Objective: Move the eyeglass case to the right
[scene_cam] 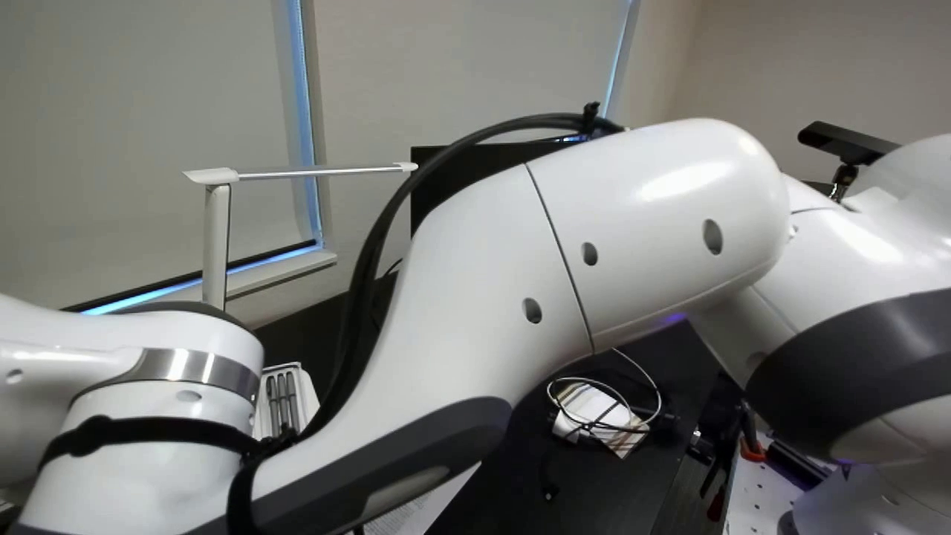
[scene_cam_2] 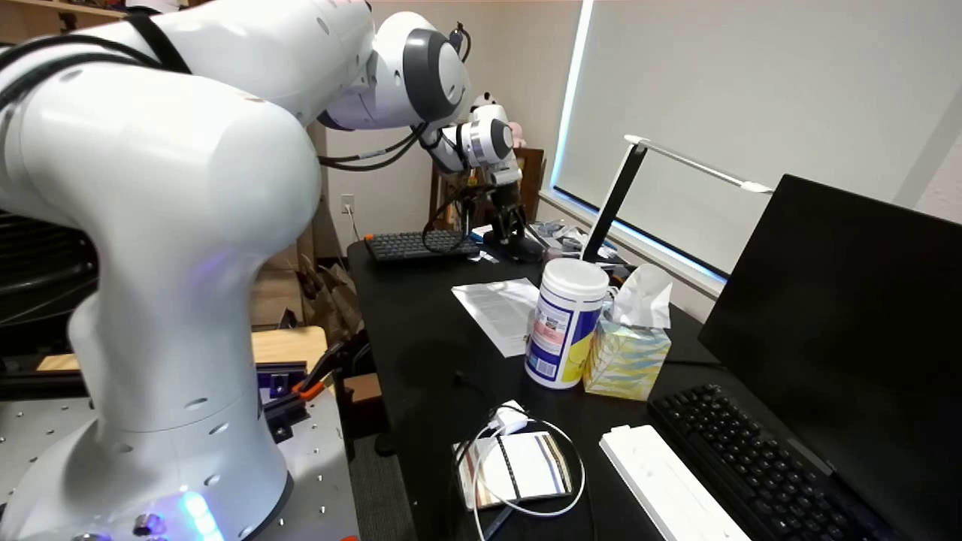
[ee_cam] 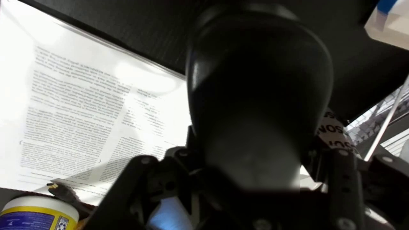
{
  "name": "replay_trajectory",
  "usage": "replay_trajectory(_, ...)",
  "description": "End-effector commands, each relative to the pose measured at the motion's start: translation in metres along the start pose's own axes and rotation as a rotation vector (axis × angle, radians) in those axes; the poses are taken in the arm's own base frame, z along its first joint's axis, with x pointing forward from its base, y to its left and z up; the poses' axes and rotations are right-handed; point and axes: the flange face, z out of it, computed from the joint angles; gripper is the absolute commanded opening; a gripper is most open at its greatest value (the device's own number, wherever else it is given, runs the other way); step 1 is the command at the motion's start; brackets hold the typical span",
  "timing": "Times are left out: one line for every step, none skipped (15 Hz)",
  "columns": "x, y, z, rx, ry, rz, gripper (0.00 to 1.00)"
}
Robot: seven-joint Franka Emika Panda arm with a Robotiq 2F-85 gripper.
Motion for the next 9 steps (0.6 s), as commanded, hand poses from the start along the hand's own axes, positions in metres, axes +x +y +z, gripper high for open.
replay_trajectory(-0.001, 0.001, 0.002, -0.002, 0.001, -0.001, 0.74)
replay_trajectory(-0.001, 0.001, 0.003, -0.004, 0.001, -0.002, 0.74)
replay_trajectory(-0.002, 0.001, 0.004, -0.004, 0.002, -0.002, 0.49)
replay_trajectory(-0.003, 0.000, 0.001, -0.003, 0.011, 0.008, 0.49)
replay_trajectory(-0.003, 0.002, 0.000, -0.001, 0.000, 0.005, 0.49)
replay_trajectory(0.000, 0.005, 0.001, -0.004, 0.006, 0.014, 0.49)
replay_trajectory(0.008, 0.010, 0.003, -0.006, 0.001, 0.025, 0.49)
replay_trajectory(0.018, 0.017, 0.006, -0.013, -0.017, 0.053, 0.49)
replay_trajectory(0.025, 0.018, 0.009, -0.014, -0.029, 0.094, 0.49)
